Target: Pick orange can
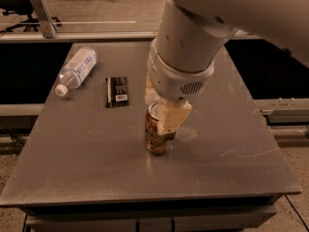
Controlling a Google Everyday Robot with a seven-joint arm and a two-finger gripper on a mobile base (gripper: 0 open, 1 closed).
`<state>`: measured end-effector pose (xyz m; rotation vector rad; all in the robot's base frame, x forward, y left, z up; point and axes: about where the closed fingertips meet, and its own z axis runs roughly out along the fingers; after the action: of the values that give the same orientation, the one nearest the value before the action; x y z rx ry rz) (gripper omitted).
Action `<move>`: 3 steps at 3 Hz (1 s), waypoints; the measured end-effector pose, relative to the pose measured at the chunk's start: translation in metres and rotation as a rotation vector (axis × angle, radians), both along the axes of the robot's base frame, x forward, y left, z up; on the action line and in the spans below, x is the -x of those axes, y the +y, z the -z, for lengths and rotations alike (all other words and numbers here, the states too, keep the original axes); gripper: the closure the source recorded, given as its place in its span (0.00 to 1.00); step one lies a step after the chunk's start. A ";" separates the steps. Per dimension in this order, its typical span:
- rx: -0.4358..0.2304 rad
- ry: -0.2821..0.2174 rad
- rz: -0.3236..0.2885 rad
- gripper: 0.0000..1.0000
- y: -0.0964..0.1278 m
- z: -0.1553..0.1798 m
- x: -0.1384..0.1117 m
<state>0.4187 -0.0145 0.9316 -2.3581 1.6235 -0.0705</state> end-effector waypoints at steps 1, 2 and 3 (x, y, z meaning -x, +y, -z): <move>0.034 -0.021 0.049 1.00 -0.018 -0.008 -0.018; 0.062 -0.055 0.069 1.00 -0.028 -0.033 -0.024; -0.009 -0.107 0.080 1.00 -0.041 -0.066 -0.017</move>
Offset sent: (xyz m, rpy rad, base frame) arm 0.0326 -0.0452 0.0554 -0.1080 -0.0619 -0.0977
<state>0.4356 -0.0555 0.9972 -2.2420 1.6626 -0.2014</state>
